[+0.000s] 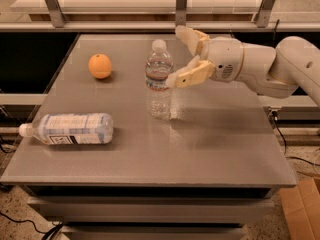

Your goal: Place water bottle upright

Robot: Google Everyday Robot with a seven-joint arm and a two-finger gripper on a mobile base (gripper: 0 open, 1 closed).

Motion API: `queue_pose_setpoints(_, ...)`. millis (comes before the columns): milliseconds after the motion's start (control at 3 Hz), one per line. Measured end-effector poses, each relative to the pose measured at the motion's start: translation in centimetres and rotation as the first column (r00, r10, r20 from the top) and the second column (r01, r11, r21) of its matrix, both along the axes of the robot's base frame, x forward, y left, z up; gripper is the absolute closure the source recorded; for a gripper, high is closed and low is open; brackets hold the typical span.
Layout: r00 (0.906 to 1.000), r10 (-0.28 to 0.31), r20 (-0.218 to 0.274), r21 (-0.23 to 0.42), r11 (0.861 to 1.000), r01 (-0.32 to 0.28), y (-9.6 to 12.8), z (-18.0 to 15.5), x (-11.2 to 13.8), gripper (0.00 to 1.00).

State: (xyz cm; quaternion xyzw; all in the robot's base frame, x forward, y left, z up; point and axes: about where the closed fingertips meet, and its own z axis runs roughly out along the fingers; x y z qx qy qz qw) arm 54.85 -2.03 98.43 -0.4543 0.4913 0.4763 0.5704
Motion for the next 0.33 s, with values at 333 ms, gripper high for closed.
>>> queue_pose_setpoints(333,1.0000,0.006,-0.002,-0.002,1.000,-0.006,0.00,0.12,-0.15,0.00)
